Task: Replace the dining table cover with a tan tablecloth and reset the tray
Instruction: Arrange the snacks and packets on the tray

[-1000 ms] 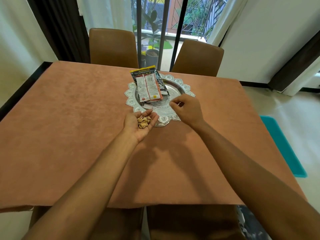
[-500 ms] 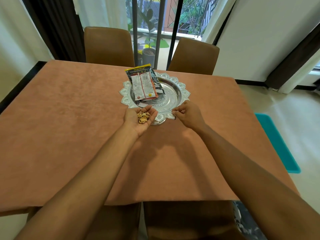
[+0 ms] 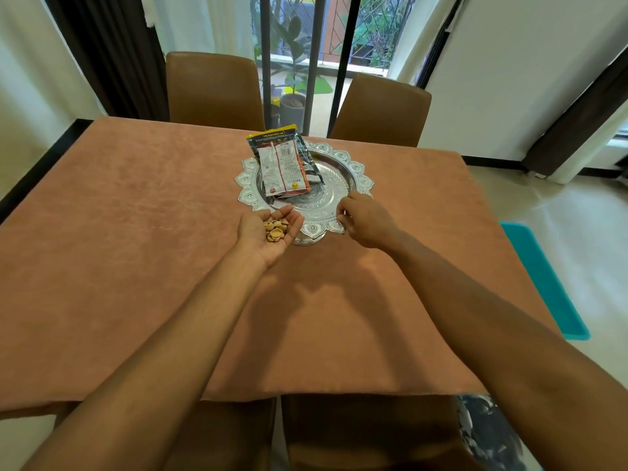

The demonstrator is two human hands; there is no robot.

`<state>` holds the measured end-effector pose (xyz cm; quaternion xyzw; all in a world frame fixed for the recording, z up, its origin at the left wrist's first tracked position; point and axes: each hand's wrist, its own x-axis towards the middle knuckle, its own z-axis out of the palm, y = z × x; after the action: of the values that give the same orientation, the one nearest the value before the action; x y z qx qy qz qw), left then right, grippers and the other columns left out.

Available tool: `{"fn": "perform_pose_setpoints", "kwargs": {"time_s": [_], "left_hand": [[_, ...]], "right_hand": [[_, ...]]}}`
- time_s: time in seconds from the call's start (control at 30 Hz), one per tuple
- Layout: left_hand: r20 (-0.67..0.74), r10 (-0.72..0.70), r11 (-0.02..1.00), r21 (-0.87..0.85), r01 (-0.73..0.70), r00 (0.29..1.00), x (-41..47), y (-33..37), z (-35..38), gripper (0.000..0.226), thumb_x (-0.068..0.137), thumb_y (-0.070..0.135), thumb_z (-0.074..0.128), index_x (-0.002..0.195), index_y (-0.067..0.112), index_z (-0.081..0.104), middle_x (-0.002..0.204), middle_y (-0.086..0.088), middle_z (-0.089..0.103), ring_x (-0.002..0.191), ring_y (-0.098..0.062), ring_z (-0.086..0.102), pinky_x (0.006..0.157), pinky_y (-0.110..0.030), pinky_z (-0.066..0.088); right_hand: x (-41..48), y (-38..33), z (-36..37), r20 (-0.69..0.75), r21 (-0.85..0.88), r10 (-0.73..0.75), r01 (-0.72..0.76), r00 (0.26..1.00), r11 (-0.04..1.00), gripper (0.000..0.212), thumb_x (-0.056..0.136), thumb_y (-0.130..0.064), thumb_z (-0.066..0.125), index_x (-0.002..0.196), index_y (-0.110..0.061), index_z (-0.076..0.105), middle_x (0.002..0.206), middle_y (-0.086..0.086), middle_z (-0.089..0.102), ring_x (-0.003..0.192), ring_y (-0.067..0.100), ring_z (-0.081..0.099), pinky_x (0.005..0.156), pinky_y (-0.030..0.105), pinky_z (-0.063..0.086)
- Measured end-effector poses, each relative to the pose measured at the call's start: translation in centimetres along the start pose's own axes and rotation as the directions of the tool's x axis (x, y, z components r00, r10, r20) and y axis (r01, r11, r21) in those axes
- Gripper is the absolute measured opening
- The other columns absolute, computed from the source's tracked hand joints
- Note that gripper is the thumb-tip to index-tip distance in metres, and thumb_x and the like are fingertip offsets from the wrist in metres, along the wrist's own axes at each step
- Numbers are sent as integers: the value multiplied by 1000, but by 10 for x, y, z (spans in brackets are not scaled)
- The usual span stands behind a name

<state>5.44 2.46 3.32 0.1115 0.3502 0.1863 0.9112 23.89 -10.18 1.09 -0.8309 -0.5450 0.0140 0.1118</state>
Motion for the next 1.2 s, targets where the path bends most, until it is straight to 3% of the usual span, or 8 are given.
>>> {"fn": "perform_pose_setpoints", "kwargs": {"time_s": [0.17,0.33,0.5,0.67,0.8,1.0,1.1,1.2], "left_hand": [[-1,7,1000,-4,-7,1000,-1,2,-2,46,104,16,31,87,-10,64,78,-19,66,80,-28,63,54,-38,61],[6,-2,1000,-1,2,1000,-1,-1,-4,47,105,18,31,87,-10,64,76,-19,67,81,-29,64,58,-40,61],[11,-18,1000,19,17,1000,-1,-4,-3,45,104,16,32,87,-10,63,68,-18,68,79,-27,63,58,-40,61],[7,-20,1000,24,20,1000,-1,-8,0,44,105,17,31,89,-10,63,80,-19,64,81,-27,62,57,-40,61],[7,-25,999,37,25,1000,-1,-10,1,44,105,17,31,91,-10,63,85,-19,63,82,-27,62,57,-40,60],[7,-30,999,46,29,1000,-1,-13,1,45,105,18,31,90,-10,63,85,-20,62,82,-27,62,58,-40,60],[3,-31,998,46,31,1000,-2,-13,1,45,105,18,31,90,-10,63,85,-19,62,82,-27,62,58,-40,60],[7,-24,999,43,24,1000,-3,-13,2,45,105,18,31,90,-10,63,85,-19,62,82,-27,62,58,-39,60]], "right_hand": [[-9,3,4,-39,25,23,-22,999,999,12,98,-14,54,101,-7,62,104,12,57,95,29,51,87,39,41],[-19,6,3,-93,220,125,-102,988,970,7,97,-7,53,93,-5,58,96,13,55,92,29,49,80,33,35],[-23,9,0,-116,286,151,-113,982,952,11,94,-11,62,102,-7,70,95,12,61,90,27,56,82,39,45],[-27,10,-11,-21,115,-47,50,999,992,40,87,0,61,123,-13,73,98,16,60,90,31,55,78,35,40],[-32,15,-16,0,19,-170,170,985,985,30,91,-12,70,121,-13,74,102,17,65,90,34,58,80,41,43],[-30,9,-12,-96,6,-195,196,976,981,14,91,-15,72,95,-5,81,91,14,73,81,39,65,69,43,47],[-24,5,-18,-67,13,-162,163,984,986,11,88,-7,73,94,-7,82,93,11,76,85,35,67,73,39,48],[-14,0,-28,26,-14,-142,142,990,990,23,84,-1,66,93,-14,83,96,7,75,91,29,67,77,37,49]]}}
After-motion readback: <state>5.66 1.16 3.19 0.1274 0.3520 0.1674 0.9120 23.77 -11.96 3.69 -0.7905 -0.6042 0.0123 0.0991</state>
